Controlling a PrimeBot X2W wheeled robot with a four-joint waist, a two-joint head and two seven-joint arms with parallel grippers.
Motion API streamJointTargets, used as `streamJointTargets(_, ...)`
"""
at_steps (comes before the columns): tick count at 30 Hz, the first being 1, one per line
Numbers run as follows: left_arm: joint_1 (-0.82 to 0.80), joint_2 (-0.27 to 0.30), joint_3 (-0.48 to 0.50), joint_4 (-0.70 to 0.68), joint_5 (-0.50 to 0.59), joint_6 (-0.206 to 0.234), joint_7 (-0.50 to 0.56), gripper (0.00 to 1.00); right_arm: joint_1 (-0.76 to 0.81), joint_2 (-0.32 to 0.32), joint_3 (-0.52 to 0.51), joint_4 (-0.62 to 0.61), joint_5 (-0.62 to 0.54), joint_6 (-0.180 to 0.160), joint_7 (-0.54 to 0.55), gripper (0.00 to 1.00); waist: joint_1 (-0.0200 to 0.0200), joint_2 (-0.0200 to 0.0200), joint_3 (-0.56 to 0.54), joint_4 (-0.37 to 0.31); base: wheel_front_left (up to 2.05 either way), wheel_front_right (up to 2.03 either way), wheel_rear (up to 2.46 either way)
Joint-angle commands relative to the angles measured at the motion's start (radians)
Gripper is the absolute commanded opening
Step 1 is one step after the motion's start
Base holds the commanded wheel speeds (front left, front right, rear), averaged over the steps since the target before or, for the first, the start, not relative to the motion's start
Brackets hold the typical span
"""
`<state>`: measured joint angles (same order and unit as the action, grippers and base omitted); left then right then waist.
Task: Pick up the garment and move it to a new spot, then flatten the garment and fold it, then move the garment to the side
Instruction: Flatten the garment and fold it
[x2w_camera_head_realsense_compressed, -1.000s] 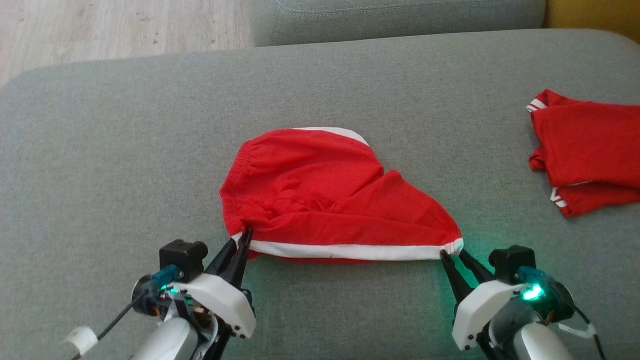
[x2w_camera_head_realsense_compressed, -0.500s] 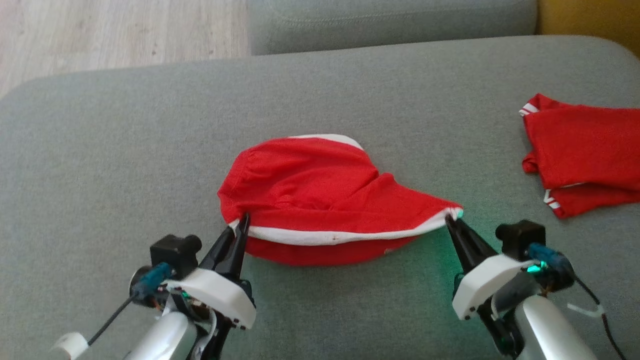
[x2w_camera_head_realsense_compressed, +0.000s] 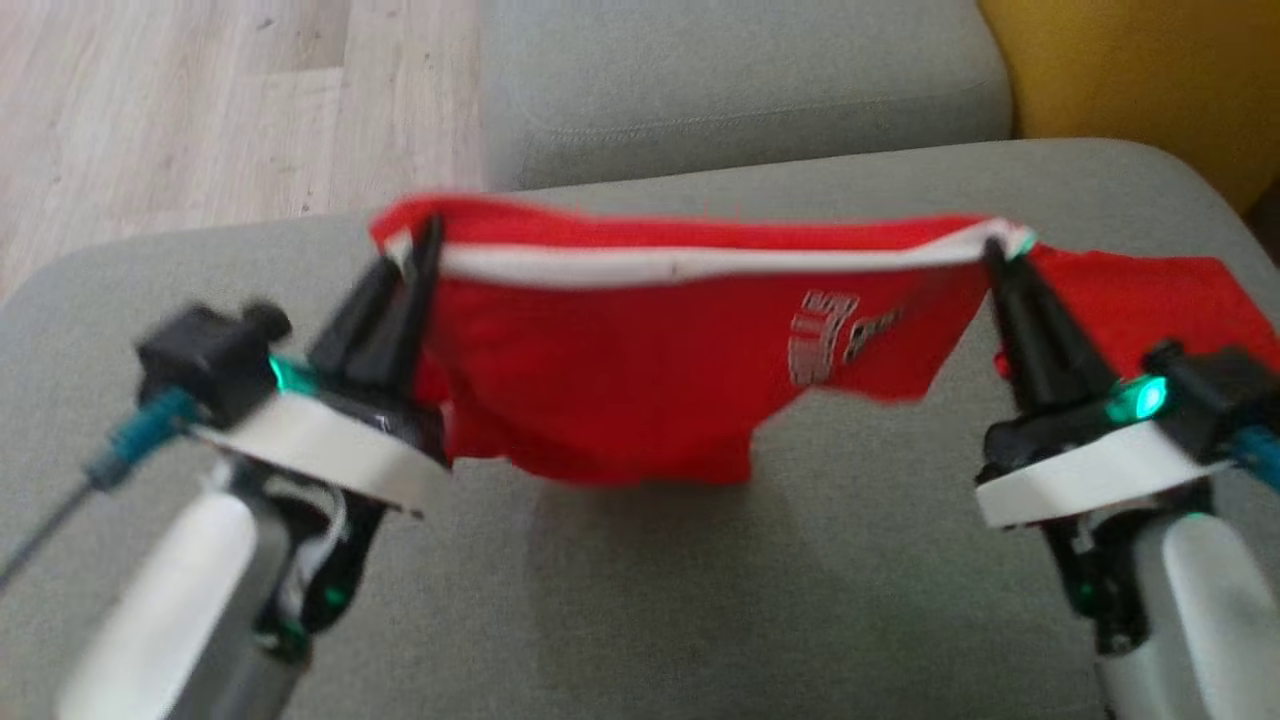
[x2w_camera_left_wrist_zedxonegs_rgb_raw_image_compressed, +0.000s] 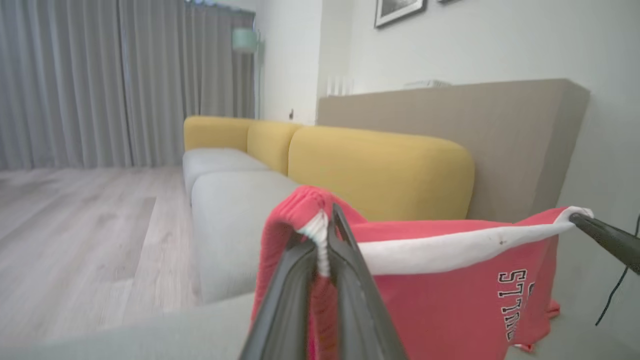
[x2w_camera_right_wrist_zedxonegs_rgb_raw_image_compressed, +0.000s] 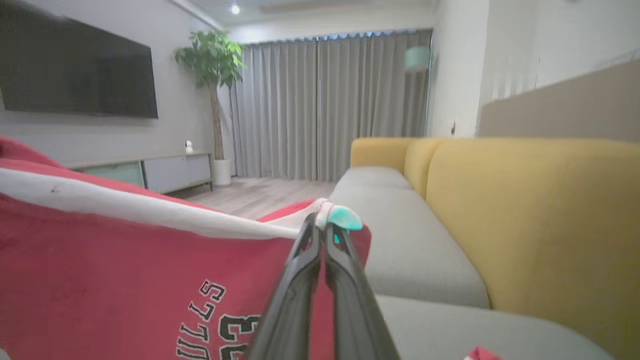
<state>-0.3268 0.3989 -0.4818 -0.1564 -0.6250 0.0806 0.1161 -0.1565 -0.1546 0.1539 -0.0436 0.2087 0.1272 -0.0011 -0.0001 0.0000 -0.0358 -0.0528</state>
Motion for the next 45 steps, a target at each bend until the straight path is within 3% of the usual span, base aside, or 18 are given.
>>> streamJointTargets(1,-0.095,0.042,0.061,-0.074,0.003,0.003,0.022,0.00,-0.051,-0.005,0.003,-0.079,-0.008,0.003,0.005,0.00,0.0001,0.0000,-0.009,-0.007,0.00,0.00,0.00)
streamJointTargets(8,-0.250,0.099,0.103,-0.204,-0.011,0.000,0.146,0.00,-0.089,-0.005,-0.059,-0.290,-0.038,0.003,0.052,0.00,0.0001,0.0000,-0.015,-0.028,0.00,0.00,0.00)
streamJointTargets(13,-0.321,0.093,0.100,-0.173,-0.036,-0.011,0.195,0.00,-0.131,-0.008,-0.078,-0.314,-0.052,0.003,0.095,0.00,0.0001,0.0000,0.022,-0.037,0.00,0.00,0.00)
streamJointTargets(17,-0.364,0.078,0.083,-0.088,-0.069,-0.030,0.231,0.00,-0.185,-0.001,-0.065,-0.235,-0.032,0.003,0.113,0.00,0.0001,0.0000,0.108,-0.046,0.00,0.00,0.00)
streamJointTargets(21,-0.466,0.079,0.087,0.041,-0.056,-0.062,0.227,0.00,-0.333,0.017,-0.045,-0.075,-0.040,0.003,0.060,0.00,0.0001,0.0000,0.212,-0.068,0.00,0.00,0.00)
streamJointTargets(26,-0.664,0.059,0.119,0.200,-0.005,-0.089,0.138,0.00,-0.599,0.061,-0.027,0.094,-0.080,0.003,-0.078,0.00,0.0001,0.0000,0.298,-0.104,0.00,0.00,0.00)
streamJointTargets(30,-0.784,0.021,0.132,0.298,0.015,-0.102,0.062,0.00,-0.723,0.089,-0.022,0.178,-0.095,0.003,-0.148,0.00,0.0001,0.0000,0.339,-0.120,0.00,0.00,0.00)
streamJointTargets(36,-0.789,-0.013,0.098,0.387,0.024,-0.127,0.017,0.00,-0.706,0.102,-0.015,0.275,-0.104,0.003,-0.189,0.00,0.0001,0.0000,0.428,-0.115,0.00,0.00,0.00)
streamJointTargets(45,-0.543,-0.042,0.064,0.454,-0.004,-0.137,-0.096,0.00,-0.529,0.104,0.017,0.394,-0.046,0.003,-0.252,0.00,0.0001,0.0000,0.483,-0.095,0.00,0.00,0.00)
